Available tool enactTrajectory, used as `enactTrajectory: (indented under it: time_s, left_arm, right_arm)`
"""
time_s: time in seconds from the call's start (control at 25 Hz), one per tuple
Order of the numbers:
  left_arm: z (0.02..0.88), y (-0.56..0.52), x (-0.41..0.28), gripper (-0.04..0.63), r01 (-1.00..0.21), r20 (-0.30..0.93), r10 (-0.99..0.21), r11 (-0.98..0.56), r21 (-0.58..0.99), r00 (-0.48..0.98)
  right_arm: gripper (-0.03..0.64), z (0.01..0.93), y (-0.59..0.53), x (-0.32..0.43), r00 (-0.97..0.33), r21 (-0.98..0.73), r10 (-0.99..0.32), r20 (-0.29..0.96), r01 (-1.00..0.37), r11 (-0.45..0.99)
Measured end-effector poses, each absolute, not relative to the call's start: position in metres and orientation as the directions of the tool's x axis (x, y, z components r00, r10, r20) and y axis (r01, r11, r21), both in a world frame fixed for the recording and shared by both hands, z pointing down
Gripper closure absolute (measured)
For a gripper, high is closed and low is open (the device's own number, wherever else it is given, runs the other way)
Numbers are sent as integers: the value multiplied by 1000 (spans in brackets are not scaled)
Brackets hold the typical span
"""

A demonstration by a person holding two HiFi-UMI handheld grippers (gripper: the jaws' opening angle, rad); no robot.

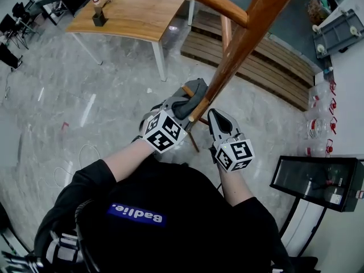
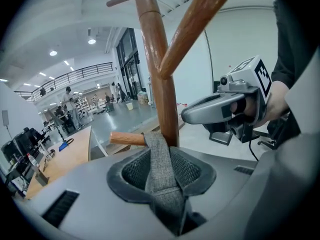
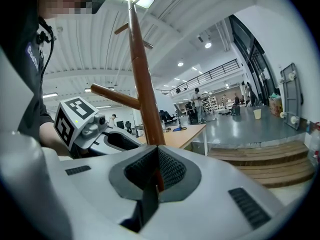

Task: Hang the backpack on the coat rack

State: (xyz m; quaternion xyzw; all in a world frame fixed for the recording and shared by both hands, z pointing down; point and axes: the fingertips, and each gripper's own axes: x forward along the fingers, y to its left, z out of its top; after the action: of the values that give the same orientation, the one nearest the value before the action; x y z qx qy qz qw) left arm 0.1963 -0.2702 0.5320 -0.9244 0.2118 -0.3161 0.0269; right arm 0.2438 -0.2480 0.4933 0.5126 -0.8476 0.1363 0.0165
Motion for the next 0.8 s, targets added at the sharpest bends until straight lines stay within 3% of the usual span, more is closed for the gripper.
enactTrajectory:
  time_s: [0.44,0.8]
  left_arm:
    - [535,-267,190,457,-413,571,-465,-881,-229,676]
    - [518,-254,168,457,-392,531,-465,-885,-252,708]
  right_arm:
    - [609,502,-219,246,-496,-249,-850,179,-858,448]
    - [609,496,-191,232,-433,-236,-881,190,-891,387]
